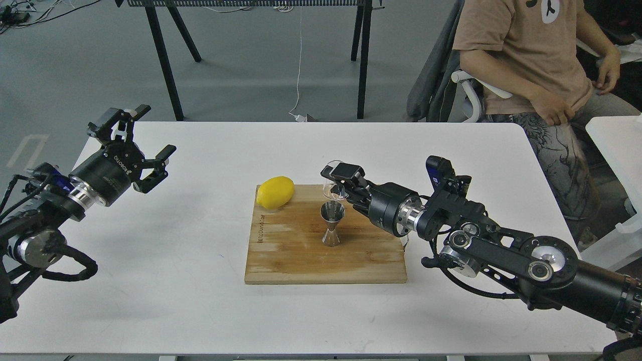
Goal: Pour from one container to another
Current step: 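Tilt the glass with the right gripper to pour into the jigger, then carry the glass back and lower it near the table edge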
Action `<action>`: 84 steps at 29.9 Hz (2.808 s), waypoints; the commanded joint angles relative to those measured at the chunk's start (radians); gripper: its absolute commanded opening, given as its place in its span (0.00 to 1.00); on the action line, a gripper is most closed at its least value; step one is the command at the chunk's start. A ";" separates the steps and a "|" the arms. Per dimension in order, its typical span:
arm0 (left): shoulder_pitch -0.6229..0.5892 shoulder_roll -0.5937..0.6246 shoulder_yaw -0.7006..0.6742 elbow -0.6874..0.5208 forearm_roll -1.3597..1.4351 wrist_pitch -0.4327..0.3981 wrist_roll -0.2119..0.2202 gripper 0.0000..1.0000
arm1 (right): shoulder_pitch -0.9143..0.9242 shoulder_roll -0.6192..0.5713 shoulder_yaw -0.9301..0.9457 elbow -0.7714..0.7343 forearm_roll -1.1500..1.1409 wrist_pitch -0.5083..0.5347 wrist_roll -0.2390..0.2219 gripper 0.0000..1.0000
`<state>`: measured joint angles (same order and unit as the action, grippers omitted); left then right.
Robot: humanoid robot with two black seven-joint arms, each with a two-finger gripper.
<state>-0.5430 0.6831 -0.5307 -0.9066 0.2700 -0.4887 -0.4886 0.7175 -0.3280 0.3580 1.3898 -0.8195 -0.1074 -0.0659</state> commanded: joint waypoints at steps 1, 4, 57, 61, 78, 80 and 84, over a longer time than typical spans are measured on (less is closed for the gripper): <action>0.000 0.001 0.000 0.000 0.000 0.000 0.000 0.99 | 0.017 -0.002 -0.027 0.000 -0.003 0.000 0.000 0.40; 0.000 0.001 0.000 0.000 0.000 0.000 0.000 0.99 | 0.020 -0.002 -0.031 0.000 -0.003 0.000 0.000 0.40; 0.006 0.001 0.000 0.000 0.000 0.000 0.000 0.99 | 0.114 -0.016 -0.159 -0.023 -0.101 0.000 0.014 0.40; 0.006 0.001 -0.002 0.000 0.000 0.000 0.000 0.99 | 0.114 -0.016 -0.159 -0.023 -0.098 0.000 0.014 0.40; 0.006 0.000 -0.002 0.000 0.000 0.000 0.000 0.99 | -0.090 -0.022 0.263 0.055 0.359 -0.003 0.049 0.40; 0.006 0.000 -0.002 0.000 0.000 0.000 0.000 0.99 | -0.168 -0.007 0.378 0.066 0.462 -0.002 0.055 0.40; 0.008 0.000 -0.002 0.000 0.000 0.000 0.000 0.99 | -0.341 0.029 0.632 0.075 0.693 0.009 0.063 0.40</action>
<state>-0.5369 0.6825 -0.5322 -0.9066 0.2700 -0.4887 -0.4887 0.4880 -0.3234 0.8236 1.4583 -0.2807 -0.1049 -0.0068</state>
